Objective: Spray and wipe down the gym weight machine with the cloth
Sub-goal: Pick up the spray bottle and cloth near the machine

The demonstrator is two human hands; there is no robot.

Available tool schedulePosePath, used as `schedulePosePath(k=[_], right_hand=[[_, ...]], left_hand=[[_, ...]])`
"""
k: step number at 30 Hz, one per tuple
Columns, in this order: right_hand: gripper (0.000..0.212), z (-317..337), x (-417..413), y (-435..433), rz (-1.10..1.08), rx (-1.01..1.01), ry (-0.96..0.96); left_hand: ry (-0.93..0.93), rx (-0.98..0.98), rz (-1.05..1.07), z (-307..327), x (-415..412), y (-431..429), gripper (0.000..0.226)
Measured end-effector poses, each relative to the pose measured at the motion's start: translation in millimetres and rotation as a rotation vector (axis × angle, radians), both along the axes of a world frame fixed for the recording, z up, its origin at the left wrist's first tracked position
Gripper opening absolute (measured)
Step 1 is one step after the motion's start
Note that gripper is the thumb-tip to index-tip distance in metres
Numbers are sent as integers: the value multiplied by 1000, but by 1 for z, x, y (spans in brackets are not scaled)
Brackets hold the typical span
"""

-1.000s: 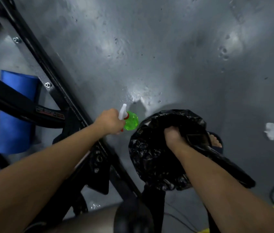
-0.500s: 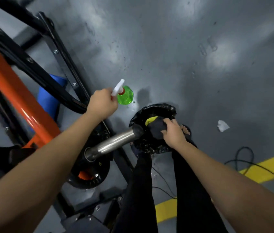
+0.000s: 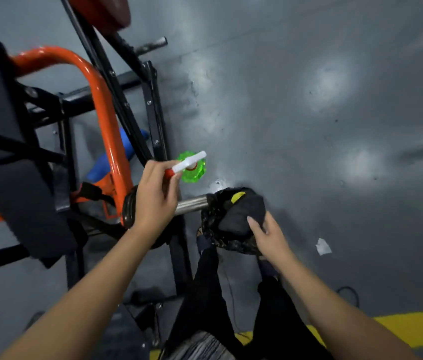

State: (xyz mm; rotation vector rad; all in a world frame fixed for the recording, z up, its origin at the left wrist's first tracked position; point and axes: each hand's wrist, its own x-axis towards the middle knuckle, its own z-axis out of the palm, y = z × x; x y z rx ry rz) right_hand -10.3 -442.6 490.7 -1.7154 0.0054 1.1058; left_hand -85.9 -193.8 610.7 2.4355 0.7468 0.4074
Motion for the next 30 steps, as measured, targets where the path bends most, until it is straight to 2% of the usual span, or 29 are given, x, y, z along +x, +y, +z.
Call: schedulePosePath(k=[5,7,10,12,17,20,22,24,26,28,30], right_hand=[[33,72,19,12,56,73,-38],[26,102,16,28,123,108,-86],[20,145,-1,53,222,201,-123],[20,168,-20,67,304,245,-152],[37,214,-65,112,358,318,-146],[35,231,-100,136,377,361,-81],[28,242,-124,149,397,383,-58],[23,254,-157,159,459,411,-68],[25,266,-190,168,522,430,-87],[20,278,-224,174,581,447,-114],[18,289,-254,179,630,468,-165]], left_hand=[[-108,-58,300,59,-33,-38,10],[-159,-167,367,75,-53,-49,8],[-323,-416,537,104,-84,-68,11],[-435,-503,683,122,-106,-77,13],[-634,-441,891,162,-161,-77,22],[-615,-314,903,176,-208,-80,25],[-464,-271,821,177,-240,-86,30],[-323,-269,775,179,-277,-95,24],[-278,-327,780,183,-308,-101,12],[-331,-477,795,190,-338,-104,9],[-437,-623,826,195,-369,-105,34]])
